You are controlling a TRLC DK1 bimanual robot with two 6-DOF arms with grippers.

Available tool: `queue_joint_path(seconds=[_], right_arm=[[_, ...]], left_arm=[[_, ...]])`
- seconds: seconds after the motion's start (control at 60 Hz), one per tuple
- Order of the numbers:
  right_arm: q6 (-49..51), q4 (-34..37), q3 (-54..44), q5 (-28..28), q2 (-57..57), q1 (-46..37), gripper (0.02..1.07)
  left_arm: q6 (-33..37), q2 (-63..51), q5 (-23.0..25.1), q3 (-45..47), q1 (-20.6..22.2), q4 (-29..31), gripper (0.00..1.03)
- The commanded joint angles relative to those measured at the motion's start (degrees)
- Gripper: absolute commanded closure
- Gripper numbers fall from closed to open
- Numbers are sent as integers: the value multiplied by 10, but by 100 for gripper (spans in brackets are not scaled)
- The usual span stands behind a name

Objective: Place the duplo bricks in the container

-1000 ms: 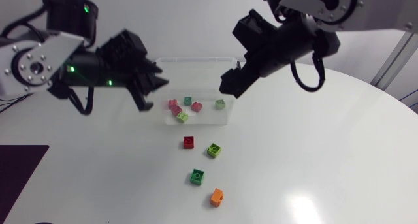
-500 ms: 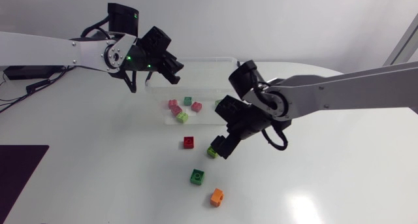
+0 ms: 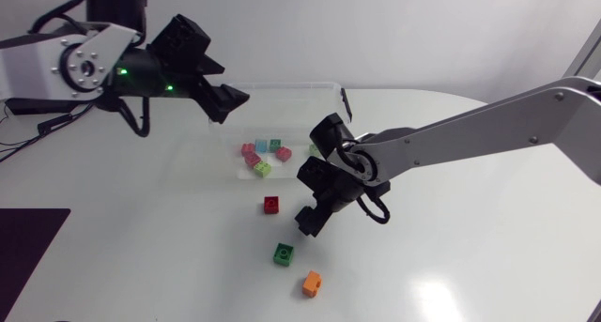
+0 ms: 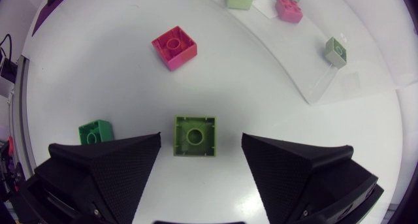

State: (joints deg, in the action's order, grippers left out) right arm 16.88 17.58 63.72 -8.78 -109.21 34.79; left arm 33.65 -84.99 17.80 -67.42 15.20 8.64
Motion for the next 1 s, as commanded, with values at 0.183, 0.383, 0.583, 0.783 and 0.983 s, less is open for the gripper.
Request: queue_joint_path(seconds=[0.183, 0.383, 0.583, 0.783, 0.983], right_arm=[[-8, 38, 42, 32, -50, 18, 74], [-8, 69, 32, 33, -6, 9, 87], [-12, 136, 28, 33, 118, -10, 87], [-19, 219, 87, 33, 218, -15, 87], [-29, 238, 145, 32, 239, -14, 87]], left_arm=[[100, 69, 14, 125, 24, 94, 6], [138, 4, 15, 150, 47, 94, 6], [162, -91, 15, 141, 78, 52, 6], [191, -189, 15, 108, 84, 23, 6], [197, -228, 24, 82, 88, 3, 7]])
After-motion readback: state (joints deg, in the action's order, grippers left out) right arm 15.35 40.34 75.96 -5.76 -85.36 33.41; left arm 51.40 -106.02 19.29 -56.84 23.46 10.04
